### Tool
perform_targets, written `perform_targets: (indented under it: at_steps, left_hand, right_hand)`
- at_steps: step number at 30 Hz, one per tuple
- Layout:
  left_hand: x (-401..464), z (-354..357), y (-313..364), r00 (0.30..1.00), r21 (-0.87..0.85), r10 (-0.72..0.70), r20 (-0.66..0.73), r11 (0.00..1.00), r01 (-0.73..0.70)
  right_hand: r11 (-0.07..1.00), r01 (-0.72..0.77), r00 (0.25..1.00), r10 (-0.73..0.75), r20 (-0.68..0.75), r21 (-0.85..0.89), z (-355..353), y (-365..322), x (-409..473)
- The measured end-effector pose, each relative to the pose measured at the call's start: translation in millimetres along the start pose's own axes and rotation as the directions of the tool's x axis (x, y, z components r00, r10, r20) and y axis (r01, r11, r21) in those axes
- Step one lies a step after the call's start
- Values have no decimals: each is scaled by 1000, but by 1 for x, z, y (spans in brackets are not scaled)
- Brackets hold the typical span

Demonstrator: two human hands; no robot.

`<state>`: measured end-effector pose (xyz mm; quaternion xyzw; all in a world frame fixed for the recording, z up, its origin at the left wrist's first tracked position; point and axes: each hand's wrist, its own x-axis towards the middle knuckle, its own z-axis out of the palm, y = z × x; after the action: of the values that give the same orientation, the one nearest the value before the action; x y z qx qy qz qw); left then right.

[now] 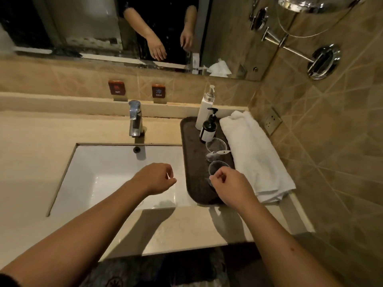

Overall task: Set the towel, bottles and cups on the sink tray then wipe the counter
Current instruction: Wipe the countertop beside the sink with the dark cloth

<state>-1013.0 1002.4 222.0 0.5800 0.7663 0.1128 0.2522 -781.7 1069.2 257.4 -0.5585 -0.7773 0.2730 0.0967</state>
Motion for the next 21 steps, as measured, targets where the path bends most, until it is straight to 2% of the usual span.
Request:
perform_targets:
  at_steps: [10, 16, 21]
  left_hand:
    - [-179, -1, -55, 955, 48, -280, -99, 957, 285]
    - [-277, 2, -91, 892, 0, -434, -126, 899, 437]
    - [-335, -2, -118, 829, -37, -531, -175, 845, 533]
  right_hand:
    - [960, 276, 944, -263, 200, -39, 51, -42, -84]
    - [910, 415, 856, -387, 343, -9, 90, -68, -132]
    - [852, 523, 782, -482, 395, 4, 104, -90, -157]
